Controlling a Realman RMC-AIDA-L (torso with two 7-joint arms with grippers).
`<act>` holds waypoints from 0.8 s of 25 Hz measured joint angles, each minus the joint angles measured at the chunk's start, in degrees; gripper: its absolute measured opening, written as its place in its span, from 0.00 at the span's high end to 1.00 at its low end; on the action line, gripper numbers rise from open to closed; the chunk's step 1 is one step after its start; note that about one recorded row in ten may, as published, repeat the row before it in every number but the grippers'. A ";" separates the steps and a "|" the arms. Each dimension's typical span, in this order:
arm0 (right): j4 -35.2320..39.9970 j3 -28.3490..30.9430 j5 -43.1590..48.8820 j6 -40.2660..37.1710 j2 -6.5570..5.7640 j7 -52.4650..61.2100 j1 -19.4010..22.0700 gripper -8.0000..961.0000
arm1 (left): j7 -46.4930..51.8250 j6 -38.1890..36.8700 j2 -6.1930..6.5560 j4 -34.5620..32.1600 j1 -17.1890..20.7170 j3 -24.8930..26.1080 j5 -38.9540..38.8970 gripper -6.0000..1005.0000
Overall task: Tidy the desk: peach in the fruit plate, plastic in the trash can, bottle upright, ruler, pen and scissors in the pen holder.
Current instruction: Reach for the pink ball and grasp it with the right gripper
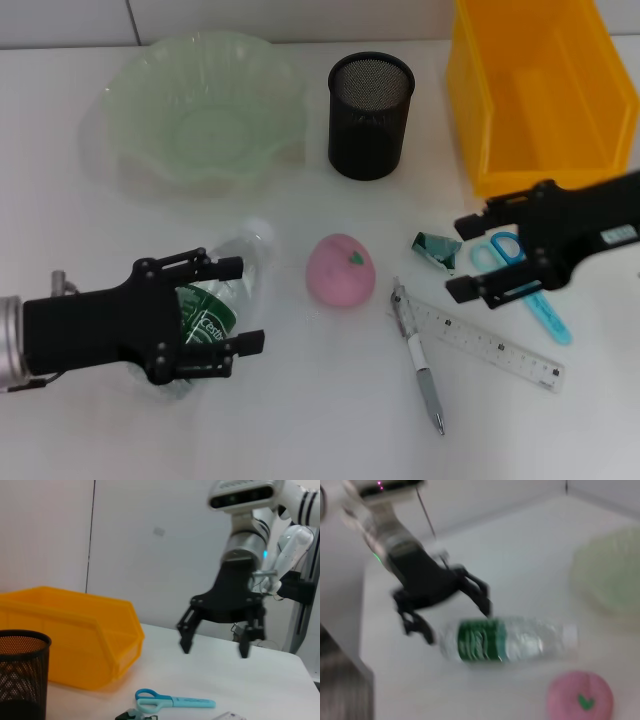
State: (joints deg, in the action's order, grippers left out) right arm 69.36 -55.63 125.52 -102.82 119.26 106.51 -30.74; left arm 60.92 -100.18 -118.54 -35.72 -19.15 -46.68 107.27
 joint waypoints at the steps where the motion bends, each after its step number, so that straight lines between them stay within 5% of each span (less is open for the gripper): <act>1: 1.59 -2.60 1.67 0.78 0.00 3.39 -1.16 0.13 | -0.48 -0.28 0.00 0.00 0.39 0.19 -0.12 0.16; 10: 3.74 -20.88 13.58 9.87 0.04 25.34 -13.31 0.13 | -1.29 -0.99 0.07 0.31 2.54 1.37 -0.97 0.16; 15: 0.81 -29.47 15.94 15.64 0.18 30.06 -15.14 0.13 | -0.94 -1.03 0.15 0.31 2.67 1.66 -0.97 0.16; 20: -3.02 -31.18 13.60 19.67 0.35 32.34 -15.76 0.13 | -0.92 -0.99 0.16 0.31 2.70 1.69 -0.97 0.16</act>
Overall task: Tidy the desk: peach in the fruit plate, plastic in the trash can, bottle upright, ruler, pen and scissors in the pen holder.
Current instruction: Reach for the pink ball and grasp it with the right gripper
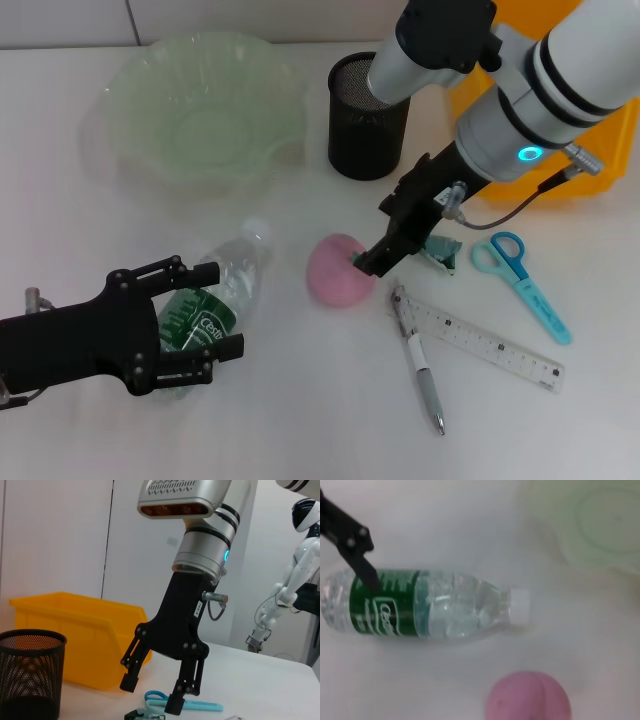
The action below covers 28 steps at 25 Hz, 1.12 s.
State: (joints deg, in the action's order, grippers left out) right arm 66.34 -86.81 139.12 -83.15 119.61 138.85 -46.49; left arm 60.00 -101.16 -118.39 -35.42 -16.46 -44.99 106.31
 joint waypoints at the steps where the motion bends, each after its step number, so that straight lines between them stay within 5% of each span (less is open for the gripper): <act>1: -0.61 -0.02 -0.75 0.65 0.00 0.11 -0.06 0.13 | 0.01 0.01 0.00 0.00 0.00 0.00 0.00 0.16; 17: -14.51 -5.62 -5.52 10.89 0.10 0.19 -3.82 0.13 | 0.12 0.23 0.00 0.00 -0.24 -0.01 0.03 0.16; 28: -15.65 -5.58 -7.30 12.33 0.19 0.28 -3.90 0.27 | -0.40 0.50 0.00 0.00 -0.03 -0.01 -0.15 0.16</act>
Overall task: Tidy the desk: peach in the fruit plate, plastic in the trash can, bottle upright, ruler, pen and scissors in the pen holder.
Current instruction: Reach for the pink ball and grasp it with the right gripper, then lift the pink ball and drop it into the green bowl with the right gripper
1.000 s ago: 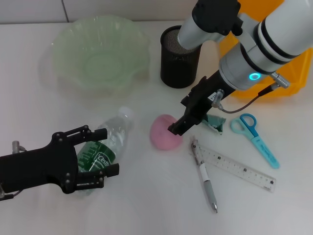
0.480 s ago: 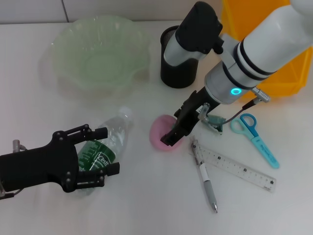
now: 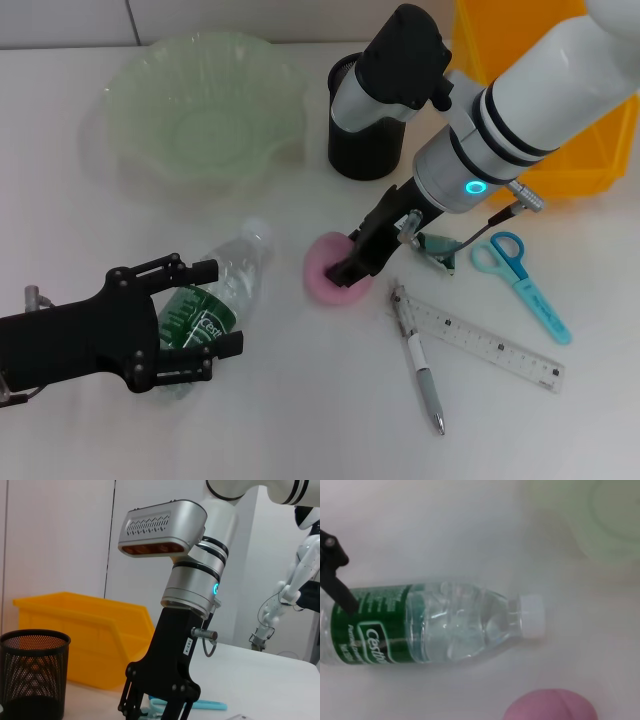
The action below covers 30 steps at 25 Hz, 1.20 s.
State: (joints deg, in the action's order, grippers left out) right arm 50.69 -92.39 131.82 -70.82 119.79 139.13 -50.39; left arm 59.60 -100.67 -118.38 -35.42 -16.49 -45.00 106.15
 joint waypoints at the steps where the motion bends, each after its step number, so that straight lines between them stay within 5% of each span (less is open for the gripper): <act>1: 0.00 0.00 0.00 0.00 0.00 0.00 0.00 0.32 | 0.00 0.01 0.00 0.00 0.01 0.00 -0.03 0.16; 10: 0.98 1.92 -1.05 -0.94 -0.41 -0.10 0.40 0.71 | -0.04 0.12 0.00 0.00 0.06 0.11 -0.08 0.16; 24: 15.16 12.05 -1.04 -5.54 -0.53 0.51 3.78 0.82 | -0.09 0.13 0.00 -0.05 0.00 0.18 -0.16 0.16; 30: 16.18 15.14 -2.10 4.06 -0.43 1.43 0.54 0.85 | -0.10 0.12 -0.08 0.11 0.02 0.18 -0.16 0.16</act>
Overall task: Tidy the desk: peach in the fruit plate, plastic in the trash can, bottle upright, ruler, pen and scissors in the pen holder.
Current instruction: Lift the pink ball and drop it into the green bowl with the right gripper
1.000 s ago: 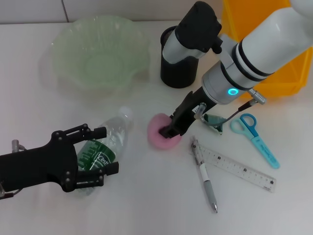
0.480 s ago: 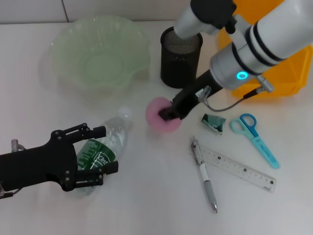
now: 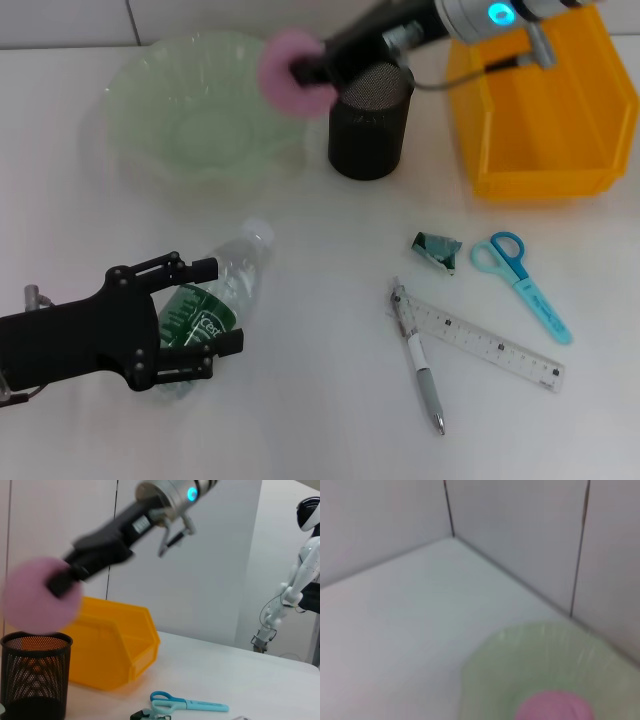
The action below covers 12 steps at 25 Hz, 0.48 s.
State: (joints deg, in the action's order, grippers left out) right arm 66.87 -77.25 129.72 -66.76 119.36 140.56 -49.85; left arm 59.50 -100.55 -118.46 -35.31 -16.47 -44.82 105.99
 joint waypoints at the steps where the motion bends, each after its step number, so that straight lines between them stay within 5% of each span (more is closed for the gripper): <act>1: 0.00 0.00 0.00 0.00 0.00 0.00 0.00 0.85 | 0.00 0.00 0.00 0.00 0.00 0.00 0.00 0.16; 3: -5.79 -1.42 -4.46 8.88 0.15 -4.66 -2.30 0.85 | 0.00 0.00 -0.01 0.24 0.07 0.00 -0.01 0.16; 12: -27.73 -3.29 -22.06 24.46 0.43 -25.27 -11.59 0.85 | -0.39 0.08 -0.18 0.35 0.21 0.09 -0.06 0.16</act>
State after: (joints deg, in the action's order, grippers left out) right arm 39.15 -80.54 107.66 -42.30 119.79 115.29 -61.44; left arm 59.11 -100.47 -118.64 -34.96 -16.26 -44.73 105.93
